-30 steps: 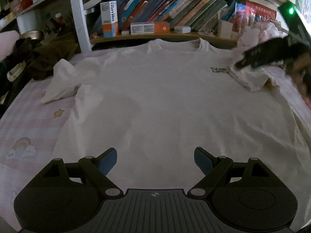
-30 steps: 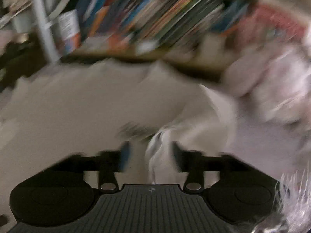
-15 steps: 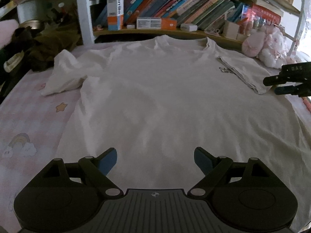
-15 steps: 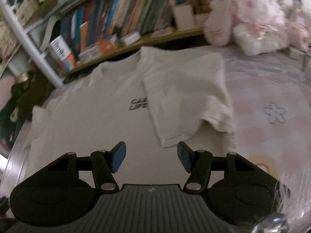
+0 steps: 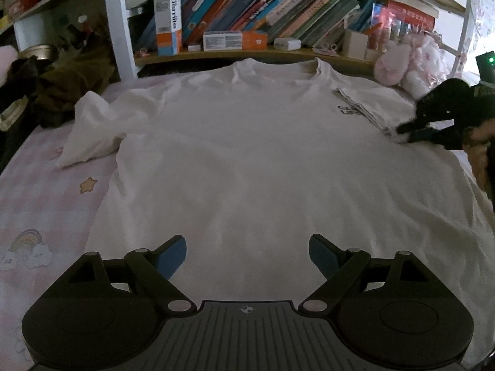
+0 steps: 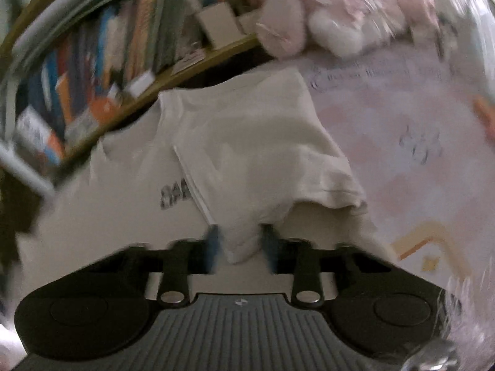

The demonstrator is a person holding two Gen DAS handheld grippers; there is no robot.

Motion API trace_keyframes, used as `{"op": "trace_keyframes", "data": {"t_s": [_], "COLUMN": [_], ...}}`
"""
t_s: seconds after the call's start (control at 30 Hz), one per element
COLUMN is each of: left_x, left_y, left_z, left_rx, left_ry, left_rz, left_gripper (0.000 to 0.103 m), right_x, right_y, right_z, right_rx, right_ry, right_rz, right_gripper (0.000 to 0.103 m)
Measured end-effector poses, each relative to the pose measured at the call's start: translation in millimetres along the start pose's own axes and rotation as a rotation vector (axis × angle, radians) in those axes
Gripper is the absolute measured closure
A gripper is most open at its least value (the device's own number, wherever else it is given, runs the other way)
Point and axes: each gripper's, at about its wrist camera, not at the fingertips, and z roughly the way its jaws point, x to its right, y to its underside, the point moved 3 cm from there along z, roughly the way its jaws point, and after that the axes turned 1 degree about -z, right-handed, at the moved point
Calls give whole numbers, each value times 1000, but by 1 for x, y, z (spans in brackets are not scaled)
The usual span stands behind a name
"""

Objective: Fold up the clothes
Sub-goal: 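Fold the sleeve and side panel inward over the shirt front with the right gripper, then press the folded edge flat with the right gripper and release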

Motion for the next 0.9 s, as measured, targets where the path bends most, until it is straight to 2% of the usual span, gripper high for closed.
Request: {"op": "trace_keyframes", "data": {"t_s": [0.07,0.1,0.17,0.23,0.27,0.3,0.33,0.37,0.47,0.53,0.6,0.63,0.7,0.77,0.9], "left_x": [-1,-1,-2,-3,-3,-3,-3,-4,-5,-5,-6,-6,-5,-5,-12], "left_y": [0,-1,-1,-1,-1,-2,-2,-2,-1,0,0,0,2,4,10], "left_z": [0,1,1,2,2,2,3,3,3,2,2,2,-1,-6,-14], "left_rx": [1,0,0,0,0,0,0,-1,-5,-8,-12,-13,-11,-5,-12], "left_ry": [-1,0,2,3,4,5,6,6,1,-2,-5,-6,-15,-34,-71], "left_rz": [-3,-5,-7,-10,-11,-13,-14,-14,-12,-10,-9,-8,14,46,53], "left_gripper": [14,14,14,14,14,14,14,14,14,14,14,14,14,14,14], "right_x": [11,15,22,25,26,23,19,10,-26,-53,-81,-91,-106,-113,-108], "right_y": [-2,-1,3,7,8,9,10,10,11,11,9,6,-1,-8,-17], "right_z": [-7,-11,-10,-5,-4,-7,-11,-16,-31,-33,-19,-5,25,51,83], "right_rx": [-19,-17,-40,-84,-93,-98,-103,-97,-67,6,69,72,57,46,8], "right_ry": [-141,-195,-192,-126,-106,-98,-92,-85,-61,-25,21,45,88,124,138], "right_rz": [218,288,357,345,325,291,252,162,-163,-376,-579,-644,-726,-751,-715], "right_gripper": [96,96,94,90,92,86,75,72,72,72,72,72,74,74,74]}}
